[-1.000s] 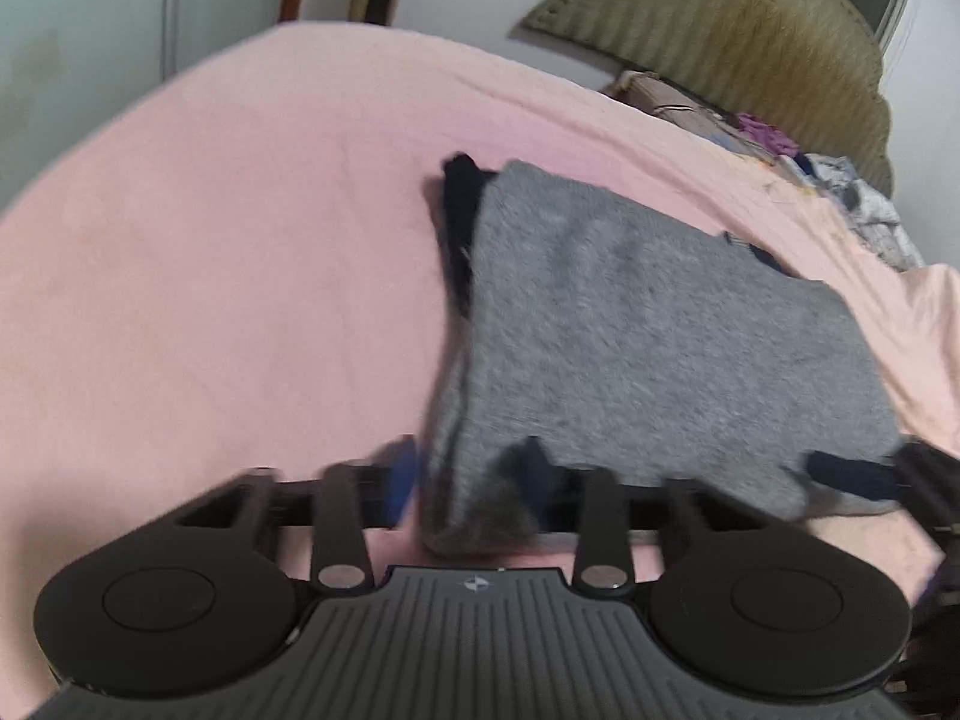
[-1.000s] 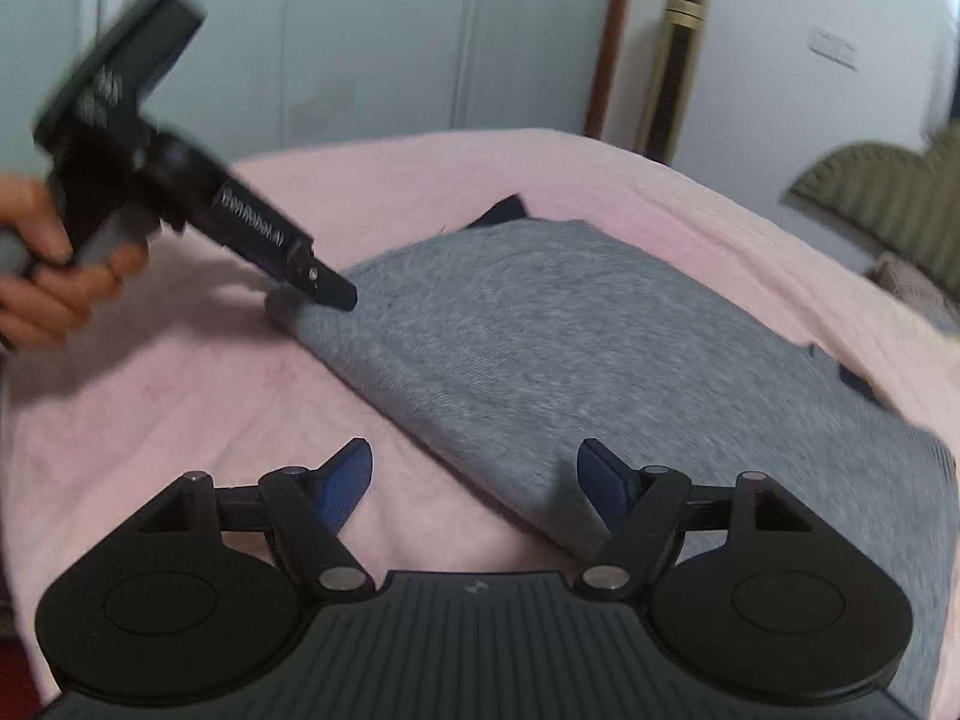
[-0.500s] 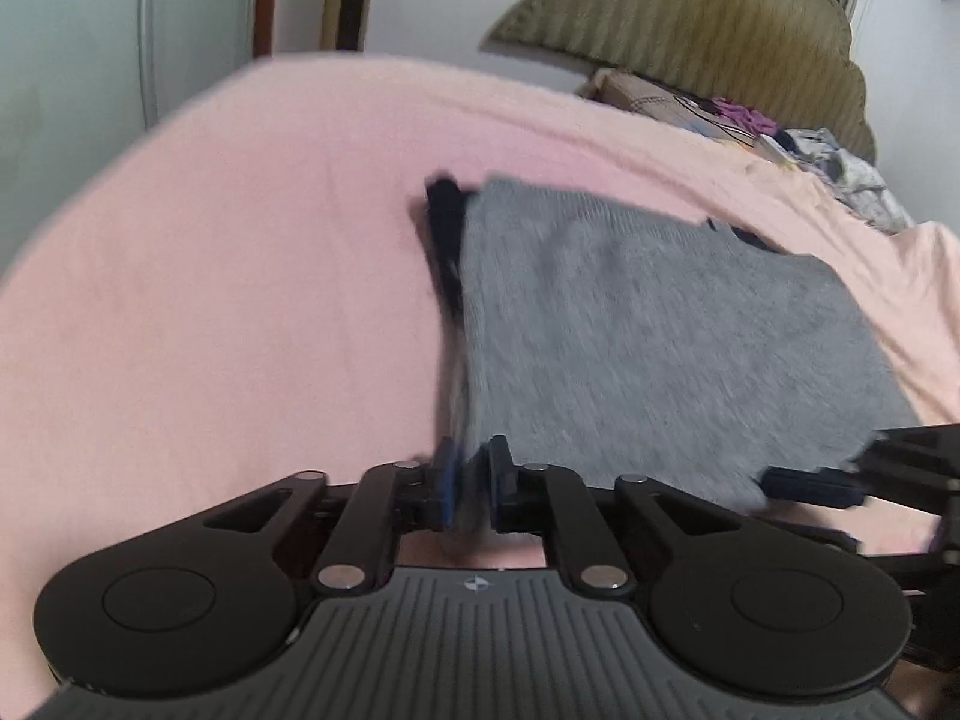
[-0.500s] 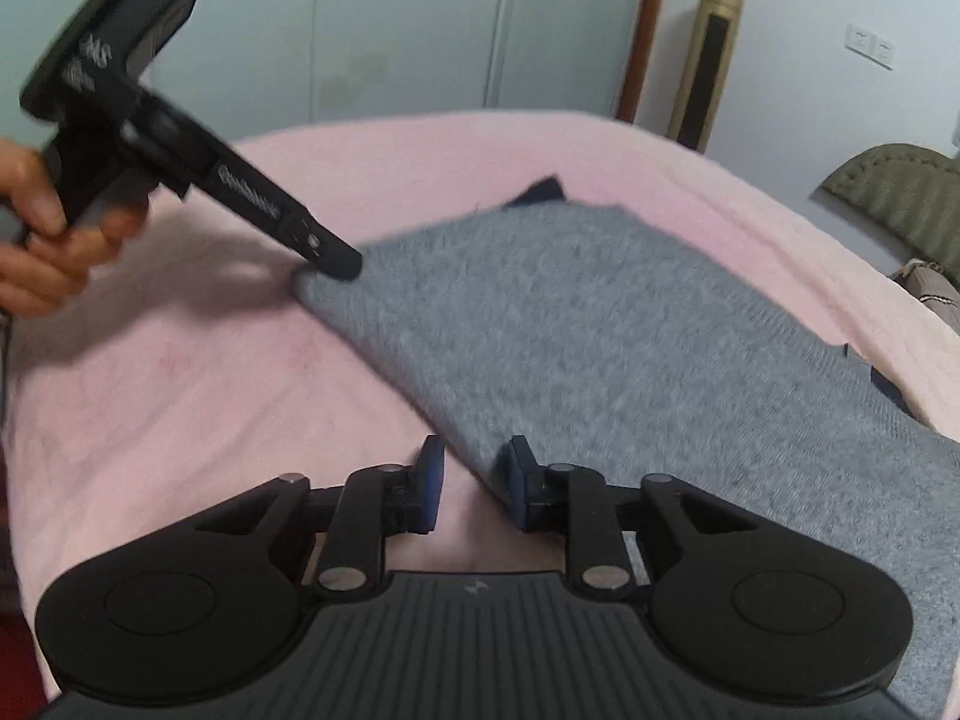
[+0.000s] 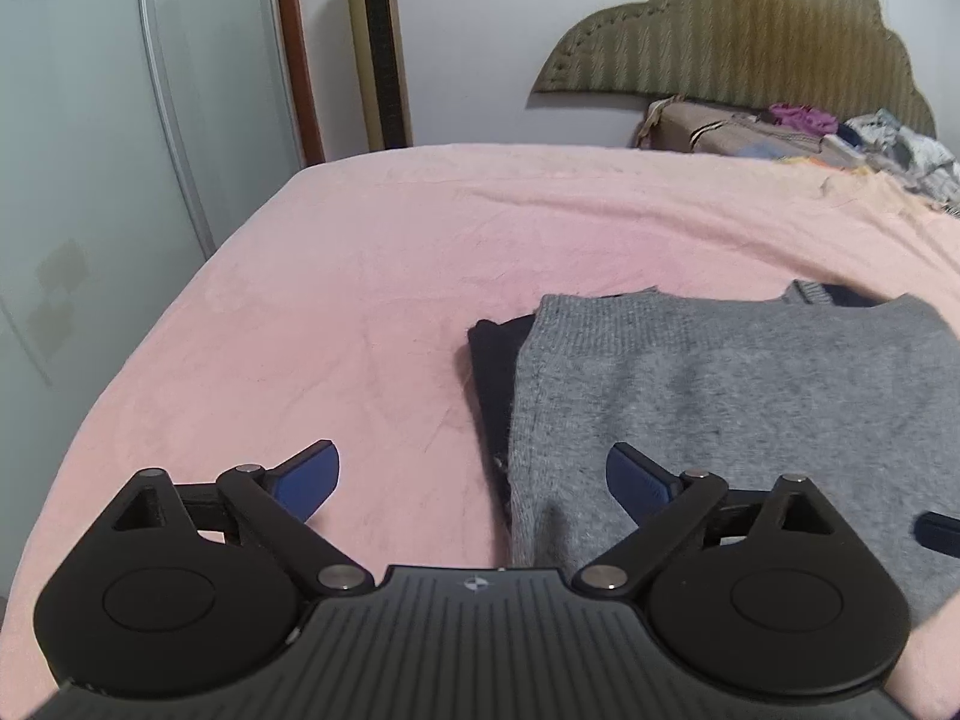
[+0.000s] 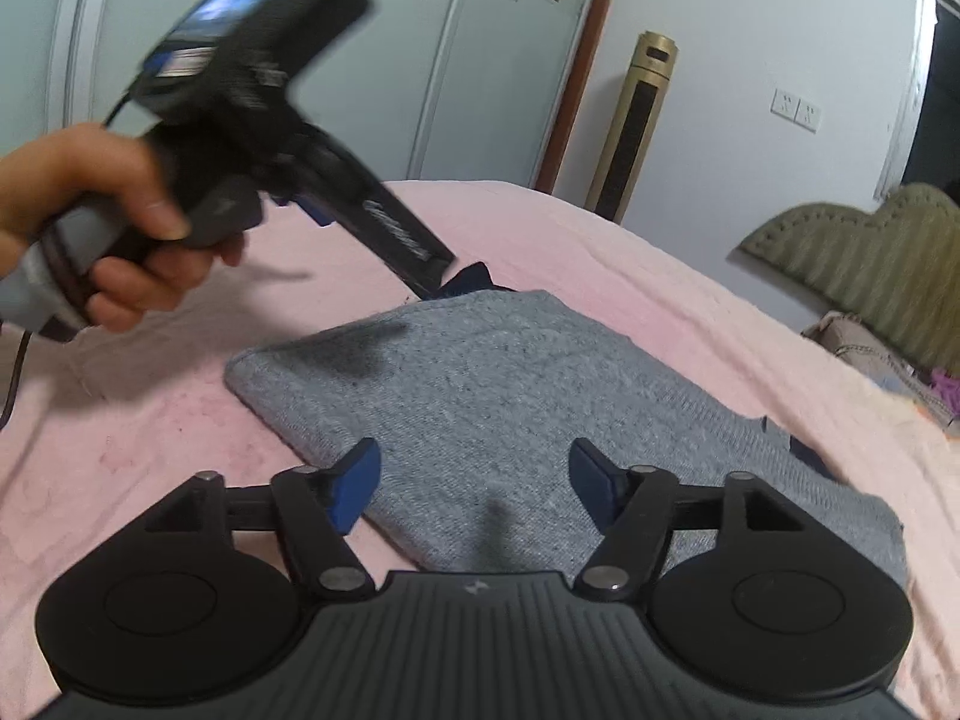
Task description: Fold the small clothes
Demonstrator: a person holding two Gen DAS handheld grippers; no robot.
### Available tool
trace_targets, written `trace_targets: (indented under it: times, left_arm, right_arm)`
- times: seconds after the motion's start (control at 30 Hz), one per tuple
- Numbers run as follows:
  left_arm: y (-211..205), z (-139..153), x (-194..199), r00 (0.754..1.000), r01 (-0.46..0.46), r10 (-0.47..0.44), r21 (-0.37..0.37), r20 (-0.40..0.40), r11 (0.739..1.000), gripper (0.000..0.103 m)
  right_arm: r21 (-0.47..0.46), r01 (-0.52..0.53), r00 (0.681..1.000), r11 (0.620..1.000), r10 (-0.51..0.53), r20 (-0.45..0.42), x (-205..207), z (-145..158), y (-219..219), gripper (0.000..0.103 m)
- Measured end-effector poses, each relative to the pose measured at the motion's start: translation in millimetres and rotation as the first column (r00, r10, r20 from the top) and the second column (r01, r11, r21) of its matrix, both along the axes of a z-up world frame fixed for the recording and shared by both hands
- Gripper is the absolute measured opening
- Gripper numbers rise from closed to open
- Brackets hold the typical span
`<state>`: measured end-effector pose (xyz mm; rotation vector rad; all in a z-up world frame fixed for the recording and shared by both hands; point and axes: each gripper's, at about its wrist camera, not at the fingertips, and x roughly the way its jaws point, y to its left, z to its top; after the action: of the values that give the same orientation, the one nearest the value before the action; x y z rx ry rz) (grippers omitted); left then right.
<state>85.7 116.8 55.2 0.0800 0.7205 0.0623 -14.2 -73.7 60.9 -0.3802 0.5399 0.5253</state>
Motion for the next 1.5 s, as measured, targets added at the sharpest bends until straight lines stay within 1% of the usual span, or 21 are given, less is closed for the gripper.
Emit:
trace_targets:
  times: [0.1,0.17,0.2,0.27,0.37,0.43,0.47,0.53,0.6,0.67,0.73,0.87,0.93,1.07,1.17,1.2,1.23,1.3,1.33,1.4,1.5]
  left_arm:
    - [-2.5,-4.5,6.3,1.0,-0.009,0.01,0.017,-0.012,1.0,0.098]
    - [-2.9,-7.5,9.5,1.0,-0.017,0.017,0.027,-0.014,0.999,0.099]
    - [-2.7,-8.7,10.8,1.0,-0.02,0.02,0.031,-0.017,0.999,0.099]
    - [-2.1,-10.3,13.3,0.999,-0.025,0.026,0.033,-0.022,0.999,0.1]
    - [0.1,-12.2,15.2,0.999,-0.032,0.033,0.024,-0.028,0.999,0.101]
    - [1.1,-13.9,16.4,0.999,-0.036,0.037,0.018,-0.029,0.999,0.103]
    - [1.6,-15.0,16.6,0.999,-0.038,0.039,0.016,-0.028,0.999,0.103]
    - [3.1,-16.7,15.6,0.999,-0.037,0.037,0.005,-0.012,0.999,0.103]
    - [5.4,-17.8,15.1,0.999,-0.037,0.037,-0.011,-0.004,0.999,0.103]
    - [7.9,-18.6,14.5,1.0,-0.02,0.02,-0.04,-0.002,0.999,0.103]
    - [9.5,-18.8,16.8,1.0,-0.014,0.013,-0.064,-0.01,0.998,0.103]
    - [12.9,-18.3,27.3,1.0,-0.008,0.008,-0.114,-0.005,0.993,0.103]
    - [16.2,-18.0,35.3,1.0,-0.024,0.024,-0.158,-0.007,0.987,0.103]
    - [28.6,-19.9,44.4,0.999,-0.043,0.049,-0.295,0.013,0.955,0.103]
    - [39.3,-24.2,46.5,0.997,-0.061,0.076,-0.396,0.023,0.916,0.103]
    - [41.5,-25.5,47.5,0.995,-0.079,0.095,-0.407,0.021,0.91,0.103]
    - [42.4,-27.3,49.0,0.994,-0.096,0.112,-0.4,0.016,0.911,0.103]
    - [38.5,-28.3,51.3,0.993,-0.106,0.119,-0.351,0.016,0.93,0.103]
    - [36.3,-27.4,51.4,0.993,-0.097,0.113,-0.331,0.029,0.939,0.103]
    - [27.5,-25.3,52.8,0.995,-0.065,0.083,-0.277,0.054,0.959,0.103]
    - [20.0,-31.7,59.7,0.999,-0.018,0.029,-0.228,0.046,0.973,0.103]
  right_arm:
    - [-0.008,-0.01,1.0,1.0,0.01,-0.003,-2.1,-1.5,2.9,0.071]
    - [-0.005,-0.01,1.0,1.0,0.01,-0.017,-0.8,-2.5,5.0,0.075]
    - [-0.006,-0.01,1.0,1.0,0.01,-0.022,-0.7,-4.1,6.4,0.081]
    - [-0.009,-0.013,1.0,1.0,0.013,-0.025,-1.9,-5.5,7.9,0.083]
    - [-0.018,-0.002,1.0,1.0,0.002,-0.023,-2.4,-8.6,11.0,0.085]
    - [-0.023,0.019,1.0,1.0,-0.02,-0.011,-2.9,-11.0,12.0,0.094]
    - [-0.026,0.028,1.0,0.999,-0.028,-0.001,-3.7,-11.9,12.2,0.096]
    - [-0.027,0.041,0.999,0.999,-0.04,0.02,-5.8,-13.1,12.0,0.097]
    - [-0.01,0.044,0.999,0.999,-0.044,0.022,-7.4,-13.6,11.2,0.097]
    - [0.028,0.036,0.999,0.999,-0.036,0.0,-7.8,-11.8,8.2,0.097]
    - [0.063,0.04,0.999,0.997,-0.039,-0.016,-5.1,-9.7,4.4,0.102]
    - [0.111,0.08,0.993,0.991,-0.07,-0.094,10.5,-9.5,-1.8,0.103]
    - [0.117,0.093,0.992,0.989,-0.082,-0.098,13.0,-9.6,-2.5,0.103]
    - [0.116,0.123,0.992,0.986,-0.12,-0.031,9.4,-6.2,-4.6,0.103]
    - [0.161,0.175,0.984,0.971,-0.175,-0.015,14.0,-2.9,-14.9,0.103]
    - [0.182,0.198,0.98,0.963,-0.199,-0.015,16.9,-2.4,-19.6,0.103]
    - [0.199,0.23,0.972,0.953,-0.233,-0.013,20.3,-3.1,-24.8,0.103]
    - [0.202,0.291,0.955,0.935,-0.295,-0.01,27.5,-7.6,-31.4,0.103]
    - [0.187,0.33,0.943,0.925,-0.333,-0.017,32.6,-12.0,-33.9,0.103]
    - [0.145,0.395,0.918,0.907,-0.393,-0.043,41.7,-22.8,-36.6,0.103]
    - [0.098,0.442,0.895,0.891,-0.432,-0.107,48.6,-40.5,-37.7,0.103]
